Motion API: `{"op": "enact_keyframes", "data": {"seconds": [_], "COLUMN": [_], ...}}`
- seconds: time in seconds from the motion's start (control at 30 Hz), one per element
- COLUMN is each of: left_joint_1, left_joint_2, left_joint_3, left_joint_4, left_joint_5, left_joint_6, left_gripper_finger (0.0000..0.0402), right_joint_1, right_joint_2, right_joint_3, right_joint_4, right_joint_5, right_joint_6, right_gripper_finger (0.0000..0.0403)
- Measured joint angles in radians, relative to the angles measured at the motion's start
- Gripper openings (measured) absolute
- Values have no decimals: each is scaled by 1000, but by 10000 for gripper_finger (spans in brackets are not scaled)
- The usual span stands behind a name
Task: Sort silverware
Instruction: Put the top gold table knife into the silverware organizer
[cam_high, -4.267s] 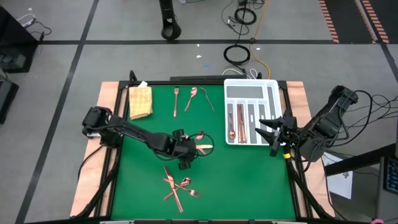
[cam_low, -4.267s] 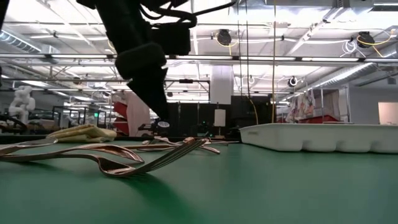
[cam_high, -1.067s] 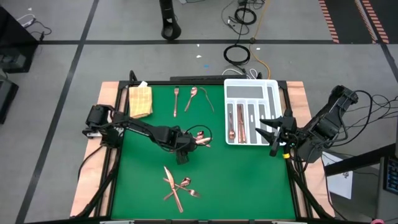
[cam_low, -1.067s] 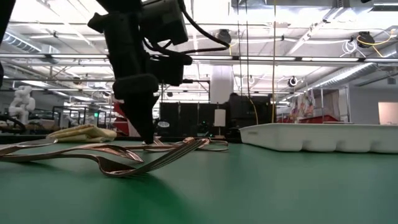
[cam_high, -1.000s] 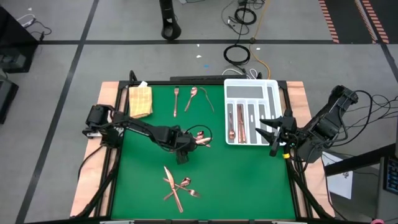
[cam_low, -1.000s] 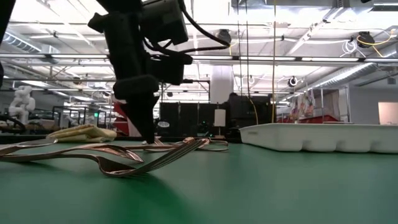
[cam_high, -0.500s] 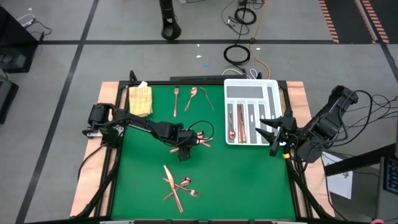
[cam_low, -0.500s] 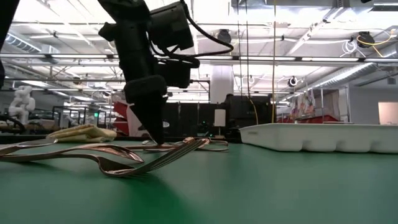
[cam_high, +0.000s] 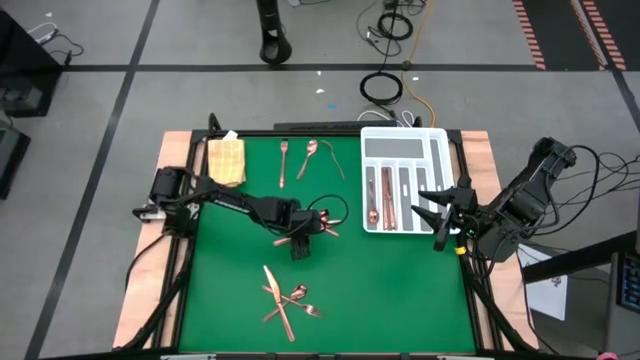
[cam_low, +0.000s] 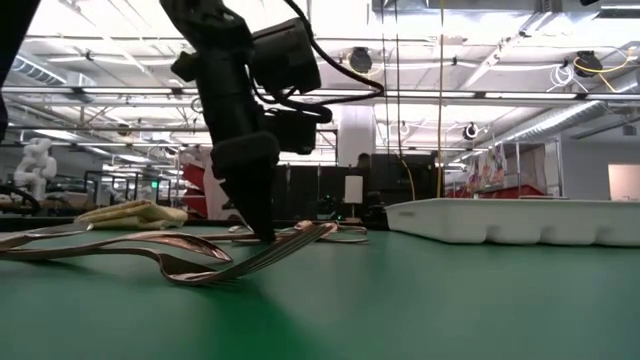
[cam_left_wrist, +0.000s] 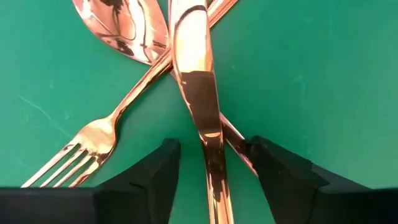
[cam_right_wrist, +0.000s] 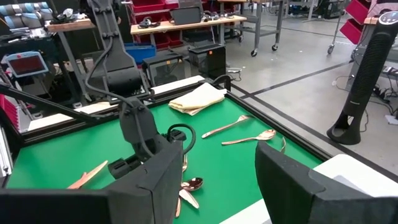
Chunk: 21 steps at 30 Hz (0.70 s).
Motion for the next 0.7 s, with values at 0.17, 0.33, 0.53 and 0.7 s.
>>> {"op": "enact_keyframes", "data": {"seconds": [0.17,0.33,0.53,0.7], "left_joint_1": [14,37,49,48], "left_joint_2": [8,8,0,-15], "left_joint_3": [0,0,0,37], "left_joint_4": [-6,3,-1,-60], "left_joint_5": [18,48,59,40], "left_joint_6": [-1,-39,-103,-131], "left_gripper_finger": [103,30,30,30], "right_joint_1": [0,0,0,0], "right_joint_2": [0,0,0,0], "right_joint_3": [0,0,0,0], "right_joint_4": [0,0,0,0], "right_joint_5": [-1,-3,-3,-3], "right_joint_6": [0,0,0,0], "right_gripper_finger": [187,187,187,187]}}
